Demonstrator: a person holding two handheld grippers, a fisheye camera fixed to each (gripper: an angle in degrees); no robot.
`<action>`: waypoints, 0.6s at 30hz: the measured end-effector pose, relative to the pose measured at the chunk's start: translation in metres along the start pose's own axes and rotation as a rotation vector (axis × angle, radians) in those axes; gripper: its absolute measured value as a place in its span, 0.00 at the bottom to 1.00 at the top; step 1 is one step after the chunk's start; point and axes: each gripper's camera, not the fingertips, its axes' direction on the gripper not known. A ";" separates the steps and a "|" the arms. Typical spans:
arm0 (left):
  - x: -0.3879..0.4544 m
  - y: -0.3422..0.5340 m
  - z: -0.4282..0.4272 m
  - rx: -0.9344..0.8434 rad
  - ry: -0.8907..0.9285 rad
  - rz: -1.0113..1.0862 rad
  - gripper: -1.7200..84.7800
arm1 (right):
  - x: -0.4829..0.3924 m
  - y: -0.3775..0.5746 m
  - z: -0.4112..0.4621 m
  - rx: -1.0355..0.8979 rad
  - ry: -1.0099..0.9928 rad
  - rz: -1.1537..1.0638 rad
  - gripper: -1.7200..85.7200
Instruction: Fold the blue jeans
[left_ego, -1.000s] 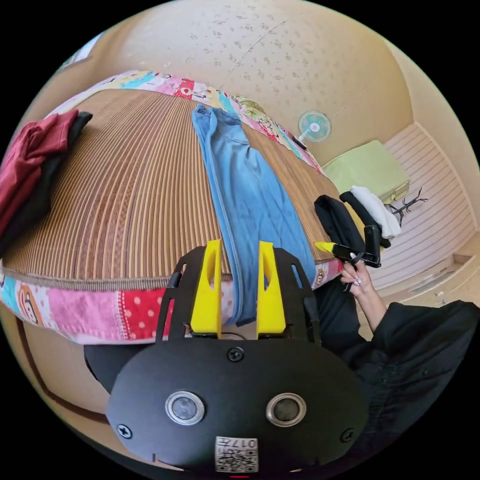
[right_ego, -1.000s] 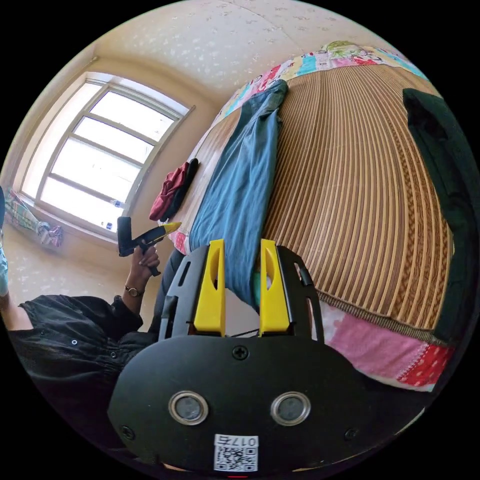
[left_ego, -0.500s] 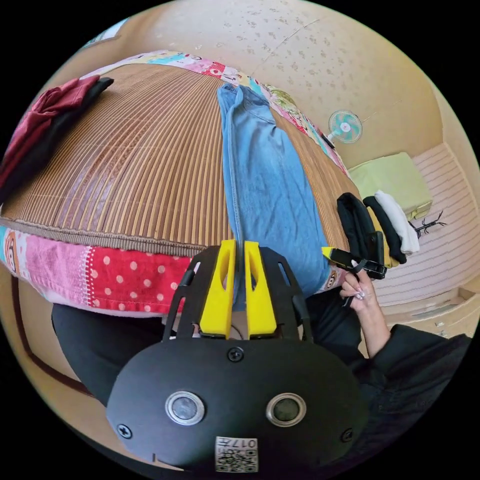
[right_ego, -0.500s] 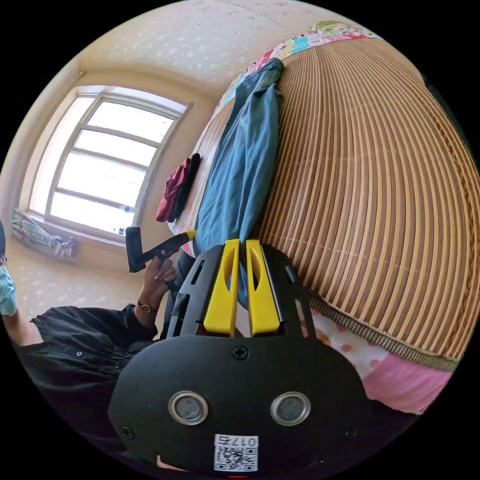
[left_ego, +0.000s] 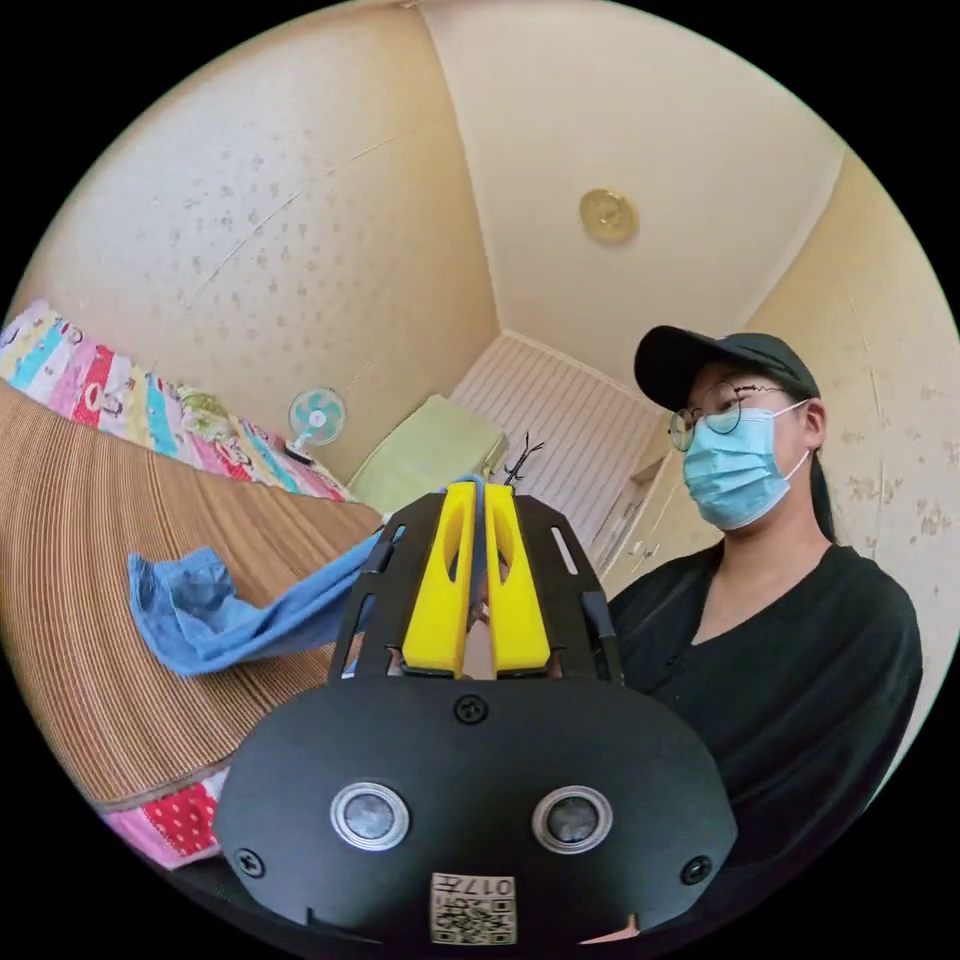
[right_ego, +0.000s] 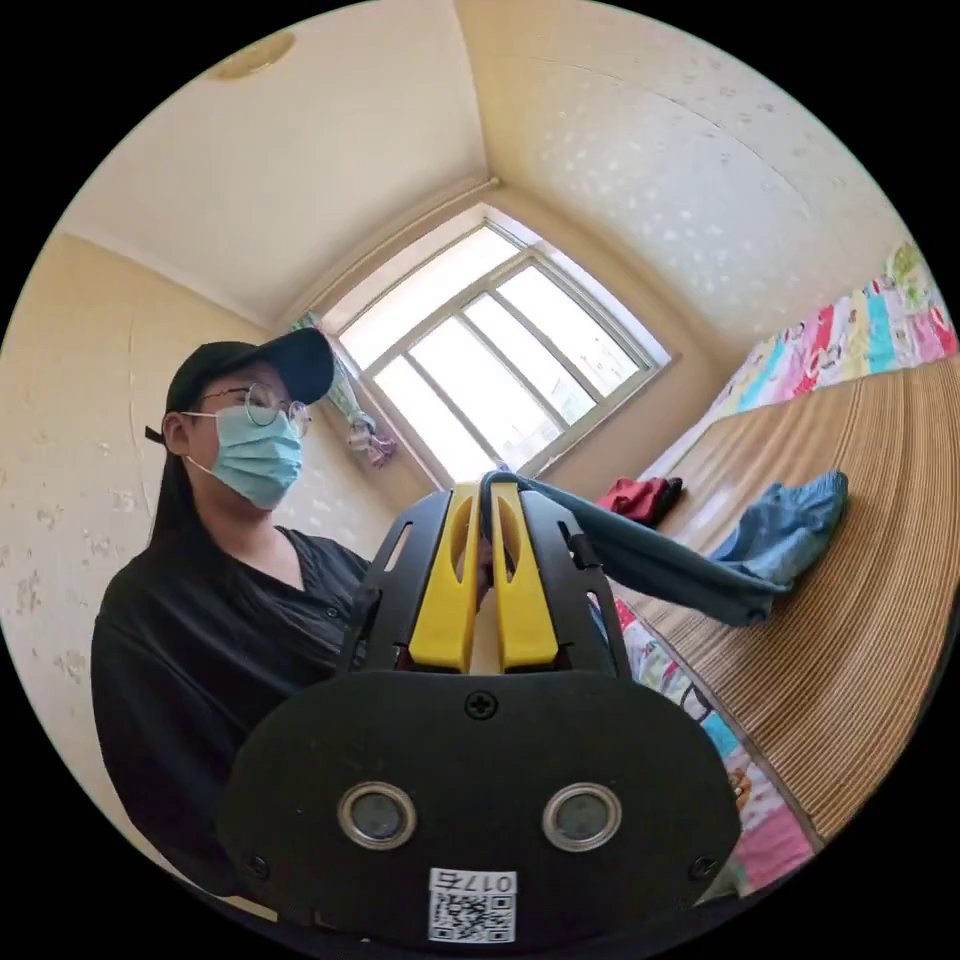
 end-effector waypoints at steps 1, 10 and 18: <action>0.007 -0.012 0.003 0.010 0.015 0.026 0.01 | -0.029 -0.029 0.002 0.003 -0.001 -0.084 0.04; -0.060 -0.123 0.072 -0.094 -0.180 -0.138 0.01 | -0.061 -0.159 0.010 -0.031 0.487 -0.156 0.04; -0.201 -0.136 0.119 -0.189 -0.427 -0.240 0.01 | 0.121 -0.215 0.029 -0.090 0.877 0.120 0.04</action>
